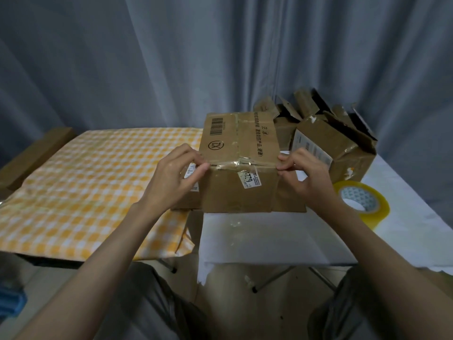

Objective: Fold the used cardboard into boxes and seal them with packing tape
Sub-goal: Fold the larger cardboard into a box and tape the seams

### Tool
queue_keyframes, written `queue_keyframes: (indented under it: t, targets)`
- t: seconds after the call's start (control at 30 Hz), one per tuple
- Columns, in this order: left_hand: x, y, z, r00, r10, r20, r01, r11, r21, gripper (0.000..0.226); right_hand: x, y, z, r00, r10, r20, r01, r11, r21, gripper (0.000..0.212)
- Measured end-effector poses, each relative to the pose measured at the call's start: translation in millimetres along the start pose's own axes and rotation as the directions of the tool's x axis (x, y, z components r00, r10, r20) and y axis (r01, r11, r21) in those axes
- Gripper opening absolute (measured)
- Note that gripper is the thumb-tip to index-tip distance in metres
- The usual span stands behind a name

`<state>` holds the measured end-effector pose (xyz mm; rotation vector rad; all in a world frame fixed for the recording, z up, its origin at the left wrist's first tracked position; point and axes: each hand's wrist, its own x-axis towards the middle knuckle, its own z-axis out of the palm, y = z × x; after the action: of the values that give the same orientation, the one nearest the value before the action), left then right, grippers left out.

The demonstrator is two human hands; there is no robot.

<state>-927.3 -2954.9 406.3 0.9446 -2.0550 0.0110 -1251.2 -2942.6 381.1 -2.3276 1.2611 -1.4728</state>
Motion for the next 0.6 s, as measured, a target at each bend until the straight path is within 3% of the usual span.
queue_keyframes:
  t: [0.17,0.43,0.6]
  targets:
    - [11,-3,7,0.999,-0.036,0.006,0.037,0.996,-0.083,0.025,-4,0,7,0.997,-0.048,-0.062,0.044,0.997,-0.055,0.010]
    - [10,-6,8,0.998,-0.066,-0.001,0.065,0.993,-0.093,0.024,4,2,8,1.000,-0.001,-0.001,0.001,1.000,-0.011,0.016]
    - [29,11,11,0.996,-0.002,0.090,0.008,0.998,-0.062,0.014,8,1,3,0.997,0.003,0.080,0.003,0.997,-0.072,0.010]
